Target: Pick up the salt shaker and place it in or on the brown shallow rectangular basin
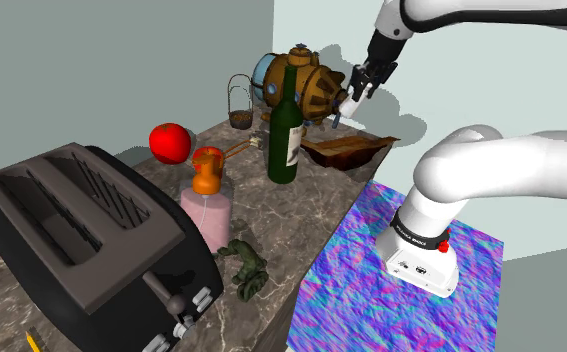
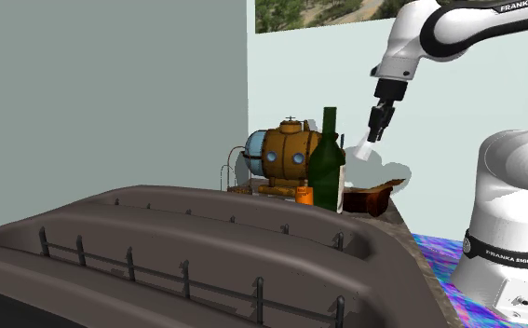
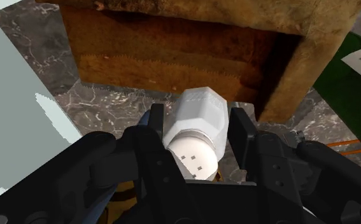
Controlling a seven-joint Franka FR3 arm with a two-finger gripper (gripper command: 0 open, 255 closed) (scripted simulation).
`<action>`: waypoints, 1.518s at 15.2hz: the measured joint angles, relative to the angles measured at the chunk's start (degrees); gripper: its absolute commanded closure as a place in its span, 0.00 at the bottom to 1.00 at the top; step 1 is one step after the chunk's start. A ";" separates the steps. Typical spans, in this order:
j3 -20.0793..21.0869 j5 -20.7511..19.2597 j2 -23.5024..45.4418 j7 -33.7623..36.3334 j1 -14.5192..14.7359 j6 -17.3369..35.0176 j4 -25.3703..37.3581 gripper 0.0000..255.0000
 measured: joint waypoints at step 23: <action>-1.44 -1.76 -0.55 0.31 -1.13 10.36 -10.93 0.00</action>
